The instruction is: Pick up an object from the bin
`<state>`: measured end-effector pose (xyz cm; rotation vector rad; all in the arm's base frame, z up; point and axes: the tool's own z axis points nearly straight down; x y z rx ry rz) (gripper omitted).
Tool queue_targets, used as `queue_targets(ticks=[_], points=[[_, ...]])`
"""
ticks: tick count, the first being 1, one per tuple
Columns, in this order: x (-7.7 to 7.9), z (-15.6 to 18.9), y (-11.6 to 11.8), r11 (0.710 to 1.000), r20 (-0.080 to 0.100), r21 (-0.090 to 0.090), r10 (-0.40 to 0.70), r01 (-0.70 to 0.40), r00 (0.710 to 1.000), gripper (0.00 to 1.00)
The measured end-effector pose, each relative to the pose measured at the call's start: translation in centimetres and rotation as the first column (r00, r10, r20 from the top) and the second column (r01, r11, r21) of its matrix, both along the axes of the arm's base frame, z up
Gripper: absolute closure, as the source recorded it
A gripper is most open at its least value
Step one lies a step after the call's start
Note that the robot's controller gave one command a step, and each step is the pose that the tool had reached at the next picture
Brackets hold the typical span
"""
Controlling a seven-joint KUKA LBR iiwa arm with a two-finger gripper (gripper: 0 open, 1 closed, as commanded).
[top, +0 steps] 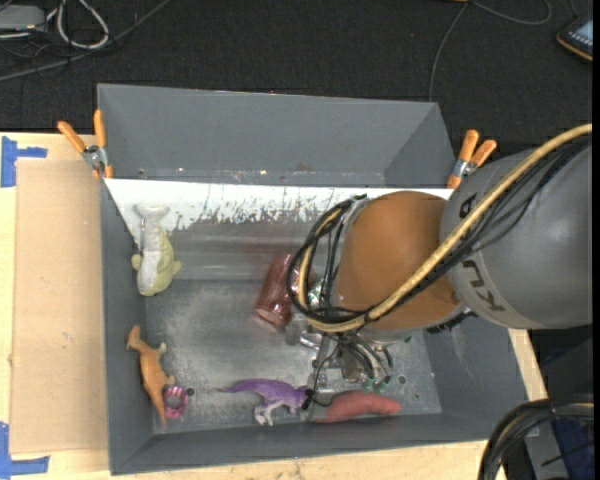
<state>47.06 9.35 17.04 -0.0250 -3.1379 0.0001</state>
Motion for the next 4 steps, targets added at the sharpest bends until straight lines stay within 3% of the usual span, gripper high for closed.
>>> queue_targets(ticks=[1, 2, 3, 4], points=[[0.0, 0.0, 0.0, 1.0, 0.0, 0.0, 0.0, 0.0, 1.0, 0.0], [1.1, -2.4, 0.8, 1.0, -0.002, 0.0, 0.0, 0.0, 1.0, 0.0], [0.9, -3.3, 1.8, 1.0, -0.004, 0.0, -0.001, 0.001, 1.0, 0.0], [0.8, -8.2, 1.3, 0.999, -0.009, 0.002, -0.044, 0.044, 0.999, 1.0]])
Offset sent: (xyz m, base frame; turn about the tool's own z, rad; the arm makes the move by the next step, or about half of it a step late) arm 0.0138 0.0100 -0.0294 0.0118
